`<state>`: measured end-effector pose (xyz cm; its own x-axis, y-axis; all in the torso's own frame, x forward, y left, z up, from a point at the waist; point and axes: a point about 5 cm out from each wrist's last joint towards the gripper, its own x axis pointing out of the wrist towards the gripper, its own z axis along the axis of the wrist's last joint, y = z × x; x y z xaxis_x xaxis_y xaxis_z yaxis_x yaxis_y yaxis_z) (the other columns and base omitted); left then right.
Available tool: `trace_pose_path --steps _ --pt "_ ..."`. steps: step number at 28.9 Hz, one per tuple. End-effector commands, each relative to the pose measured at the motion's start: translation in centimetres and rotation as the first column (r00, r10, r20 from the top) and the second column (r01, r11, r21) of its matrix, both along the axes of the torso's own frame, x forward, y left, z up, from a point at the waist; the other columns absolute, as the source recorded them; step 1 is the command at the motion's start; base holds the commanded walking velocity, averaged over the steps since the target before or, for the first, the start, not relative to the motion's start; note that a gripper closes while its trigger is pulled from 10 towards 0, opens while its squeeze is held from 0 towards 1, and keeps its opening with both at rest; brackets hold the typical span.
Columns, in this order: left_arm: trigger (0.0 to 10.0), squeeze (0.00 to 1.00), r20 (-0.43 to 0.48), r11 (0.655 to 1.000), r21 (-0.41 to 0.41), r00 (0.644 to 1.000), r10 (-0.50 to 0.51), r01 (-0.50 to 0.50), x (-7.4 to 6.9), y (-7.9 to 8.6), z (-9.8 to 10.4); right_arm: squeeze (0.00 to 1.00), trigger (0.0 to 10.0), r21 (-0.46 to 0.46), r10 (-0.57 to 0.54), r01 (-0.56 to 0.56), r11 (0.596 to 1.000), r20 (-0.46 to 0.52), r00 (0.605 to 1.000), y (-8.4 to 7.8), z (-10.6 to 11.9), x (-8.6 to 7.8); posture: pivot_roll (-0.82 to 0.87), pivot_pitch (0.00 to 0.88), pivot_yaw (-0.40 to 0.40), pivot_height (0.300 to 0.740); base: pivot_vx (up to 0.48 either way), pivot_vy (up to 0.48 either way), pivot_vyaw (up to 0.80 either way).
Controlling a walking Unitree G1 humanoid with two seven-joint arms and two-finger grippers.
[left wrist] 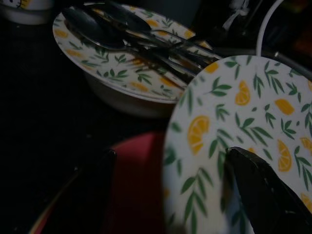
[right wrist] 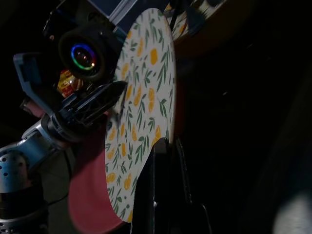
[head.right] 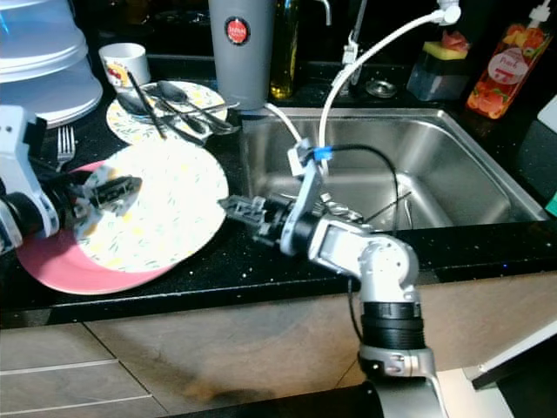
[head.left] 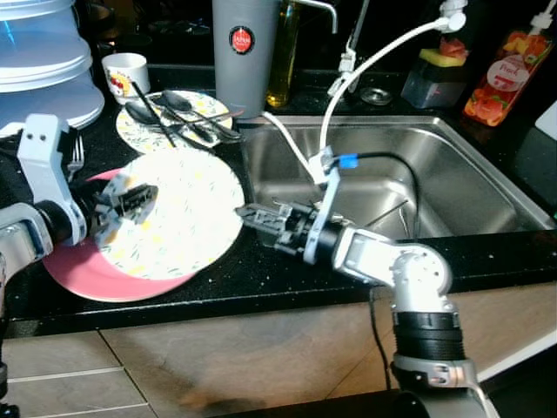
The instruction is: Kitchen organization
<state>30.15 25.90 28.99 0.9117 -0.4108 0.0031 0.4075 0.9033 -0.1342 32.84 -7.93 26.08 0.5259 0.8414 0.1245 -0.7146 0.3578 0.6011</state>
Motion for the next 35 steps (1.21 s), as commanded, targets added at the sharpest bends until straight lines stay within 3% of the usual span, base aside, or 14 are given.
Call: trace_pose_path --steps 1,10,14,25,28,35 --pt "10.0 0.0 0.004 0.999 -0.034 0.999 -0.04 0.04 -0.1 -0.3 -0.2 0.0 0.0 0.006 -0.01 0.01 1.0 -0.008 1.0 -0.5 -0.1 0.2 0.01 0.166 -0.055 0.74 0.0 0.0 0.0" --pt "10.0 0.0 0.047 0.991 -0.082 0.994 -0.102 0.106 -0.8 -0.1 0.0 0.0 0.0 0.021 -0.012 0.011 1.0 0.009 1.0 -1.4 0.3 0.4 0.01 0.169 -0.053 0.74 0.0 0.0 0.0" --pt "10.0 0.0 0.102 0.982 -0.148 0.989 -0.104 0.118 -0.8 0.1 0.7 0.0 0.0 0.108 -0.006 0.002 0.994 0.028 1.0 -2.0 1.5 0.4 0.01 0.169 -0.053 0.74 0.0 0.0 0.0" --pt "10.0 0.0 0.207 0.953 -0.246 0.97 -0.129 0.179 -1.3 0.3 2.2 0.0 0.0 0.208 -0.044 0.033 0.978 0.047 0.998 -3.3 2.9 1.0 0.01 0.17 -0.052 0.74 0.0 0.0 0.0" --pt "10.0 0.0 0.278 0.924 -0.3 0.949 -0.152 0.236 -1.8 0.4 3.1 0.0 0.0 0.251 -0.082 0.064 0.966 0.059 0.995 -3.9 3.4 1.2 0.01 0.17 -0.052 0.74 0.0 0.0 0.0" --pt "10.0 0.0 0.296 0.917 -0.3 0.94 -0.171 0.262 -2.1 0.4 3.3 0.0 0.0 0.331 -0.123 0.096 0.939 0.059 0.991 -4.7 4.2 1.6 0.01 0.164 -0.051 0.74 0.0 0.0 0.0"
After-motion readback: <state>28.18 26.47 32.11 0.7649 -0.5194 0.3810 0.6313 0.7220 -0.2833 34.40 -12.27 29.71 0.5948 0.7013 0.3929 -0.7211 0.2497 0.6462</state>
